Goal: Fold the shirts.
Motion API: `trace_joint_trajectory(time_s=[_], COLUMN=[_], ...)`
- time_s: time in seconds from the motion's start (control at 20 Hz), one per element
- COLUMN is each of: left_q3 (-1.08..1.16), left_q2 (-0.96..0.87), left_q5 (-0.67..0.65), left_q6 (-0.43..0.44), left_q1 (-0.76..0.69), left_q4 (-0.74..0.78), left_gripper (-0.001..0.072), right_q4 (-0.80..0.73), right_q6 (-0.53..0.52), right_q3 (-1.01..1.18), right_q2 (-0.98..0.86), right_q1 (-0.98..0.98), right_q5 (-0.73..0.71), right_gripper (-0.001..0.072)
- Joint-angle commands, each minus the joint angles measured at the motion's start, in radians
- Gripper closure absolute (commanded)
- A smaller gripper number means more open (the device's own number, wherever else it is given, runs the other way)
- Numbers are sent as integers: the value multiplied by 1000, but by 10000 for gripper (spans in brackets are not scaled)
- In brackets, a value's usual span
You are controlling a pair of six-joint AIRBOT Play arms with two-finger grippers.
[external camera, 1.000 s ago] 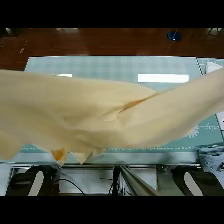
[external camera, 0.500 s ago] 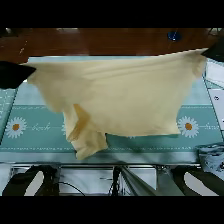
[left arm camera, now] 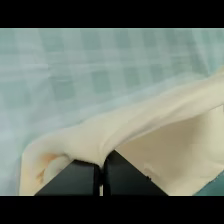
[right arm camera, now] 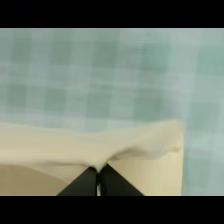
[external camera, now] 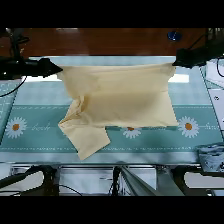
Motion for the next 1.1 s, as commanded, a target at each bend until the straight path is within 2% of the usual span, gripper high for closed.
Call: trace_joint_trajectory(time_s=[0.0,0.1,0.2,0.25,0.35,0.5,0.6,0.65,0.7,0.75,0.8,0.85,0.9,0.95,1.05], left_q3=[47,47,47,47,47,46,46,46,46,46,52,70,103,140,200], left_q2=[-135,-170,-196,-212,-243,-278,-298,-308,-317,-320,-315,-305,-288,-266,-213], left_q5=[70,89,109,114,142,261,285,272,250,231,204,153,78,-12,-216], left_q6=[100,143,200,255,317,315,314,299,268,238,199,157,108,50,-158], left_q1=[-4,-18,-42,-61,-97,-131,-140,-143,-143,-140,-129,-104,-64,-15,87], left_q4=[-21,-21,-20,-20,-20,-20,-20,-20,-20,-20,-19,-11,16,72,277], left_gripper=[679,679,679,679,679,679,677,658,550,401,221,185,186,195,244], right_q4=[3,21,102,144,186,178,181,181,182,187,201,201,192,162,-21], right_q6=[-21,-35,-115,-133,-132,-133,-132,-132,-132,-133,-134,-135,-151,-170,-178], right_q3=[0,0,0,0,0,0,0,0,0,0,5,16,35,55,65], right_q2=[-101,-145,-181,-196,-225,-264,-287,-296,-301,-299,-290,-272,-242,-202,-108], right_q1=[0,0,0,0,0,0,0,0,0,-1,-1,-10,-23,-42,-86], right_q5=[-103,-171,-248,-283,-331,-324,-290,-267,-246,-233,-210,-181,-138,-84,21], right_gripper=[697,697,697,697,697,696,696,695,659,541,411,324,270,268,273])
